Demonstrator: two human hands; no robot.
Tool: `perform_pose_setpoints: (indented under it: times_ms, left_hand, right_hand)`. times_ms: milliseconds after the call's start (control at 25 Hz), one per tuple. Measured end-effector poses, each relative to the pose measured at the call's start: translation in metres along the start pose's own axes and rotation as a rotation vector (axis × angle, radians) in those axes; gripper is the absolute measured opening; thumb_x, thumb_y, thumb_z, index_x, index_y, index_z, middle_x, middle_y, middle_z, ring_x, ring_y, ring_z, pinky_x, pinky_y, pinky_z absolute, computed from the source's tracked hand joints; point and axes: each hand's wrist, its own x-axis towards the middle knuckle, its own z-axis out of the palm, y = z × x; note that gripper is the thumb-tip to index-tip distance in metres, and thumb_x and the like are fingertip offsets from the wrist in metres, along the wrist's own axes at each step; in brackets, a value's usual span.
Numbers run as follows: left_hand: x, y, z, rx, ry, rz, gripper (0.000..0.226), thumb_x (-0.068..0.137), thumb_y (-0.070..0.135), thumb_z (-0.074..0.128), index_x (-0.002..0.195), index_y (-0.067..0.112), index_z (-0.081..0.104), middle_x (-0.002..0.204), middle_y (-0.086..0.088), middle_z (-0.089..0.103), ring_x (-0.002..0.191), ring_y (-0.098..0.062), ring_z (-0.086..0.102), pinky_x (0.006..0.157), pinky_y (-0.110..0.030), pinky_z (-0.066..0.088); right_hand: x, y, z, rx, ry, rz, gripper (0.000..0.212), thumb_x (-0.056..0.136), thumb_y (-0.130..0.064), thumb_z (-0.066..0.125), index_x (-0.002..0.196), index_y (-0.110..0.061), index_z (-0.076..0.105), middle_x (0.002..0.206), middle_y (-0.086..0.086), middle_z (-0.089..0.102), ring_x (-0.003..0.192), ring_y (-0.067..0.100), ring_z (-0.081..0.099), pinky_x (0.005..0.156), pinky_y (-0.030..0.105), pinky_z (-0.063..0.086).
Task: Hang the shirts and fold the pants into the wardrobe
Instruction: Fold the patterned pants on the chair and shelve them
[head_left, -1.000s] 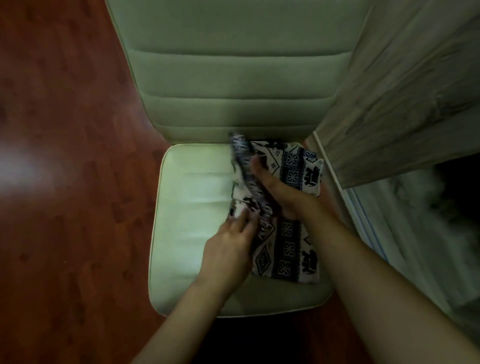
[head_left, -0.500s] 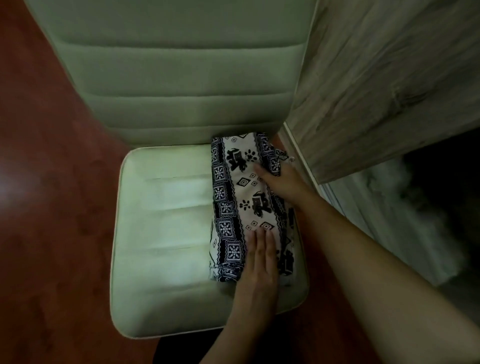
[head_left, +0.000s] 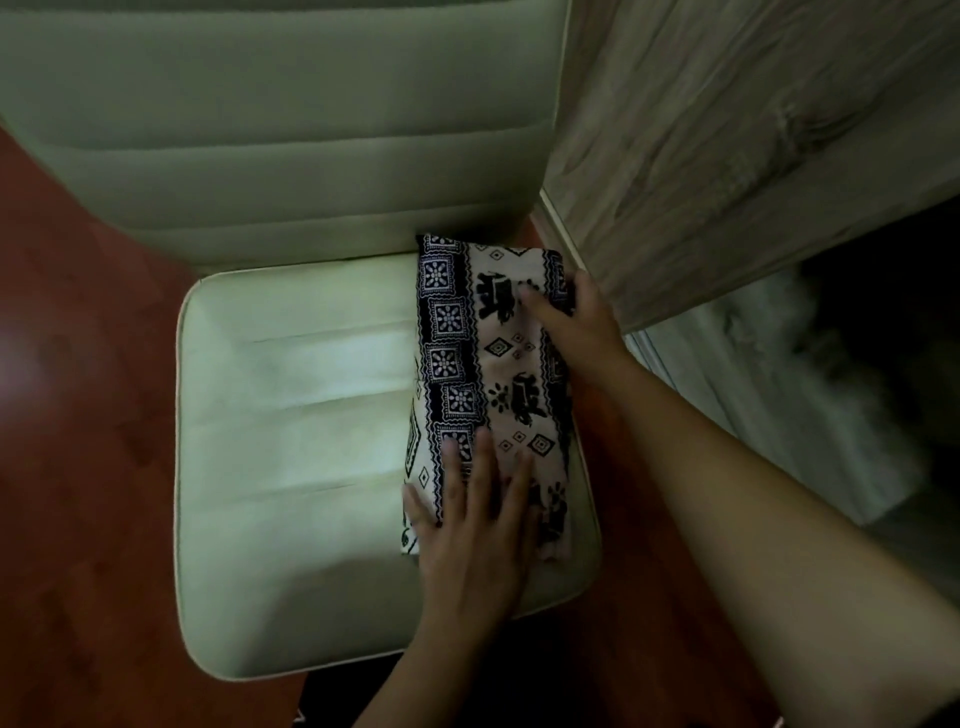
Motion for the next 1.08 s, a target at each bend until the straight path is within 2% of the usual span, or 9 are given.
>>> perform_pose_setpoints:
  times_ms: [200,320,360,440,560,640,760,960,1080]
  left_hand:
    - [-0.024,-0.025,0.018,0.009,-0.117,-0.05,0.056,0.094,0.058,0.015,0.147,0.04,0.017,0.159,-0.001,0.0,0.141,-0.037,0.015,0.096,-0.065,0.033]
    - [-0.023,-0.033,0.022,0.039,-0.157,-0.026,0.059,0.093,0.063,0.009,0.147,0.041,0.01,0.159,-0.001,-0.003,0.142,-0.037,0.012,0.097,-0.066,0.031]
    - [-0.019,-0.032,0.02,0.057,-0.136,-0.021,0.06,0.092,0.065,0.01,0.148,0.041,0.009,0.159,-0.004,0.002,0.142,-0.038,0.012,0.097,-0.068,0.028]
    - [-0.018,-0.027,0.016,0.045,-0.042,0.051,0.062,0.091,0.066,0.015,0.147,0.037,0.02,0.154,-0.015,0.02,0.139,-0.039,0.02,0.096,-0.067,0.025]
    - [-0.027,-0.031,0.019,0.005,0.17,0.356,0.041,0.09,0.044,0.044,0.123,0.02,0.047,0.132,-0.015,0.04,0.123,-0.033,0.041,0.096,-0.057,0.04]
    - [-0.028,-0.037,0.022,0.031,0.198,0.429,0.035,0.082,0.03,0.05,0.115,0.018,0.049,0.123,-0.01,0.043,0.108,-0.027,0.047,0.086,-0.045,0.039]
    - [-0.022,-0.035,0.024,0.066,0.233,0.375,0.033,0.081,0.022,0.047,0.114,0.019,0.05,0.116,-0.008,0.044,0.096,-0.025,0.045,0.077,-0.04,0.032]
    - [-0.018,-0.041,0.022,0.118,0.223,0.484,0.027,0.082,0.022,0.051,0.109,0.02,0.055,0.105,-0.002,0.055,0.087,-0.025,0.046,0.071,-0.038,0.03]
    - [-0.019,-0.074,0.009,0.22,0.209,0.298,0.022,0.081,0.025,0.057,0.101,0.025,0.064,0.097,0.0,0.066,0.09,-0.026,0.048,0.076,-0.041,0.031]
  right_hand:
    - [0.003,0.003,-0.007,0.123,0.082,0.073,0.027,0.092,-0.02,0.055,0.11,-0.014,0.035,0.098,-0.001,0.058,0.081,0.011,0.058,0.059,0.022,0.045]
    - [-0.002,0.028,-0.004,-0.424,0.05,0.088,0.043,0.097,-0.027,0.043,0.135,-0.011,0.029,0.131,0.015,0.047,0.118,0.028,0.049,0.088,0.032,0.043]
    - [-0.005,0.032,-0.001,-0.663,0.114,-0.017,0.047,0.098,-0.031,0.039,0.139,-0.01,0.028,0.142,0.017,0.038,0.129,0.031,0.039,0.103,0.041,0.034]
    - [-0.013,0.029,0.005,-0.837,0.217,-0.405,0.044,0.097,-0.033,0.037,0.137,-0.013,0.032,0.147,0.016,0.035,0.135,0.03,0.031,0.111,0.051,0.019]
    - [-0.02,0.032,0.009,-0.921,-0.105,-0.794,0.048,0.096,-0.044,0.032,0.14,-0.026,0.032,0.153,0.006,0.03,0.14,0.023,0.025,0.113,0.056,0.016]
    - [-0.023,0.038,0.01,-1.032,-0.294,-0.685,0.058,0.093,-0.057,0.018,0.147,-0.037,0.011,0.159,-0.002,0.007,0.146,0.019,0.007,0.114,0.057,0.007]
    - [-0.025,0.044,0.013,-1.122,-0.311,-0.569,0.061,0.087,-0.061,0.003,0.142,-0.039,-0.011,0.158,-0.003,-0.009,0.146,0.018,-0.007,0.115,0.056,0.004]
    - [-0.023,0.045,0.016,-1.087,-0.317,-0.457,0.059,0.094,-0.057,0.018,0.143,-0.043,-0.011,0.158,-0.002,-0.016,0.145,0.018,-0.013,0.112,0.062,0.004]
    - [-0.041,0.037,0.034,-1.007,-0.202,-0.278,0.06,0.095,-0.057,0.019,0.146,-0.041,-0.01,0.158,0.002,-0.016,0.145,0.024,-0.008,0.111,0.064,0.007]
